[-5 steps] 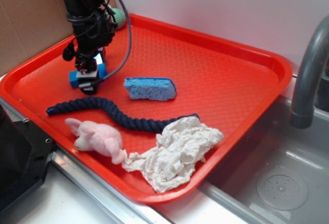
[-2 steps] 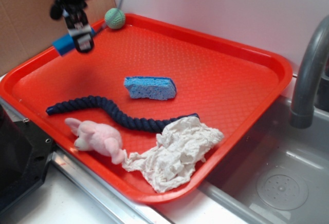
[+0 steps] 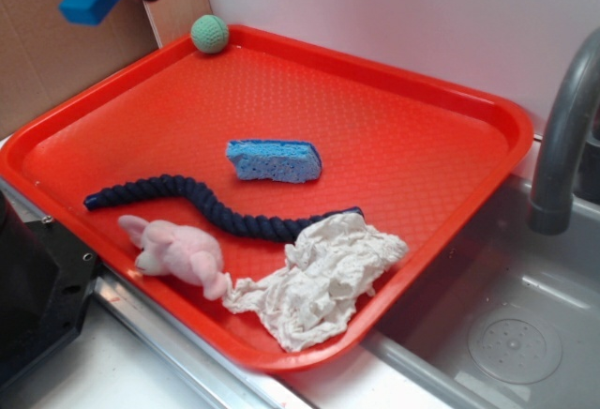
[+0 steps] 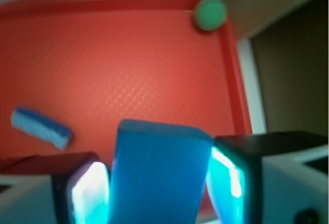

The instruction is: Grab the blue block.

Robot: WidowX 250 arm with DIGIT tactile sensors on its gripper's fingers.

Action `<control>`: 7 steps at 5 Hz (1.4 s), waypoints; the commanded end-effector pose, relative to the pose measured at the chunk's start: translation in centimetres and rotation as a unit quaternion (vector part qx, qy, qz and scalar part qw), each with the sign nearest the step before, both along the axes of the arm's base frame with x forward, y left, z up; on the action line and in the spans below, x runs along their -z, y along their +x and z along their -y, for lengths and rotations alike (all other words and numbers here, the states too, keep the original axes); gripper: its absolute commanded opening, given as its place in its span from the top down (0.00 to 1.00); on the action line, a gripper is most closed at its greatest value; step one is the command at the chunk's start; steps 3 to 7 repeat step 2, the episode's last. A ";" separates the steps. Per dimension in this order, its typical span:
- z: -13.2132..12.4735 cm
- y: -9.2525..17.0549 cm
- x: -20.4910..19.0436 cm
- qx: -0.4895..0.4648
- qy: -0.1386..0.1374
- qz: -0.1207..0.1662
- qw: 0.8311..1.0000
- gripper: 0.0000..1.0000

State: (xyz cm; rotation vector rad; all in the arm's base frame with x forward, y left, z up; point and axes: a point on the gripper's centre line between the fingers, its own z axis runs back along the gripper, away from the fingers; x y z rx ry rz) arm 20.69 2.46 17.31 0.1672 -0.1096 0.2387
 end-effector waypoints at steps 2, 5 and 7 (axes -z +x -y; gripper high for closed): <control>1.6 2.9 -2.3 -0.073 -0.022 0.026 0.997 1.00; 1.6 2.9 -2.3 -0.073 -0.022 0.026 0.997 1.00; 1.6 2.9 -2.3 -0.073 -0.022 0.026 0.997 1.00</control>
